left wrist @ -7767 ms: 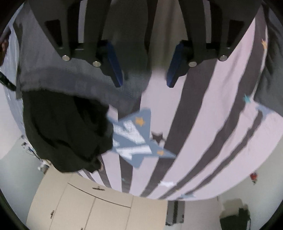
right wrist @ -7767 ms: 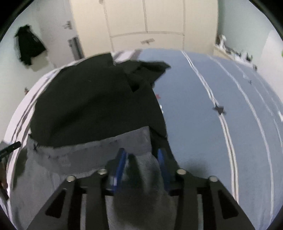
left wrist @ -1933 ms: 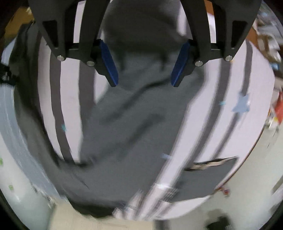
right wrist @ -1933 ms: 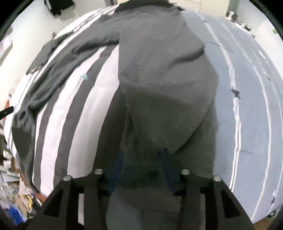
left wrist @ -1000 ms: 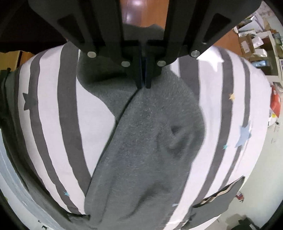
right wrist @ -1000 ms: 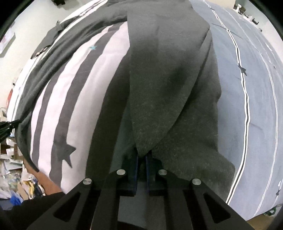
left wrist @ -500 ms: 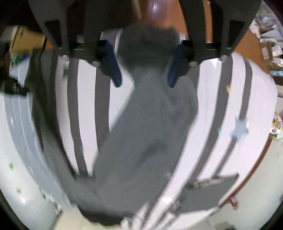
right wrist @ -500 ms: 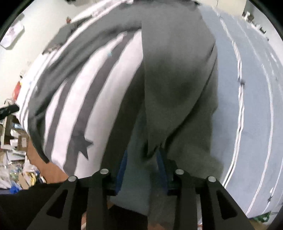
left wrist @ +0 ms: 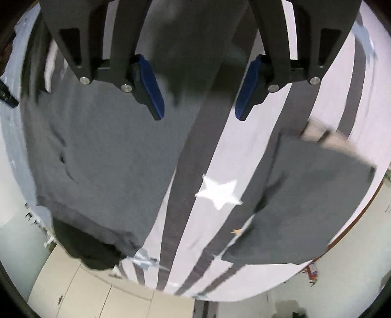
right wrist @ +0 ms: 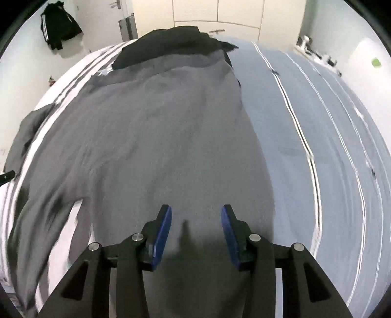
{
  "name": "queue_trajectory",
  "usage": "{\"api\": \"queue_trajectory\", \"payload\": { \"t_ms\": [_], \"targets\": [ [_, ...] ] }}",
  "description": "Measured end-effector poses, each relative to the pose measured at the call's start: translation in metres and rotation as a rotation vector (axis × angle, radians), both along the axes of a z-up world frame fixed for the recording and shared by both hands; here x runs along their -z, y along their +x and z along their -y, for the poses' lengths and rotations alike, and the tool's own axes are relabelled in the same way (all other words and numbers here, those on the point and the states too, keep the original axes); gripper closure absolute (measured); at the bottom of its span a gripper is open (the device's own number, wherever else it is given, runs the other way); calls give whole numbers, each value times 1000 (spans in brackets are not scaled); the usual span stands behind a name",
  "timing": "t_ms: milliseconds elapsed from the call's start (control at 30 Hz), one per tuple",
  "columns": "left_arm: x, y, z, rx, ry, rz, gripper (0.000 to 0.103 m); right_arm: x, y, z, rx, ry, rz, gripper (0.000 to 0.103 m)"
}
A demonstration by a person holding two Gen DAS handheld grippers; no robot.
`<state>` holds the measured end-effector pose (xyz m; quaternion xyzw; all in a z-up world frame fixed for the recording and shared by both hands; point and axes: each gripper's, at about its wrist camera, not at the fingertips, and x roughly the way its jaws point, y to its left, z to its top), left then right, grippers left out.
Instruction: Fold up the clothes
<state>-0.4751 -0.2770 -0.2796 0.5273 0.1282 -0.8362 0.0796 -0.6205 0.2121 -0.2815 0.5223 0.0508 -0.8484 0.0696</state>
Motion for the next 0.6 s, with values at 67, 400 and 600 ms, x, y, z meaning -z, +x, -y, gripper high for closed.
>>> {"api": "queue_trajectory", "payload": {
  "t_ms": [67,400,600],
  "targets": [
    [11,-28,5,-3,17,-2,45,10,-17,9,-5,0,7,64],
    [41,-85,-12,117,20,68,45,39,-30,21,-97,-69,46,64],
    [42,-77,-10,123,81,70,45,49,-32,9,-57,-96,53,58]
  ]
}}
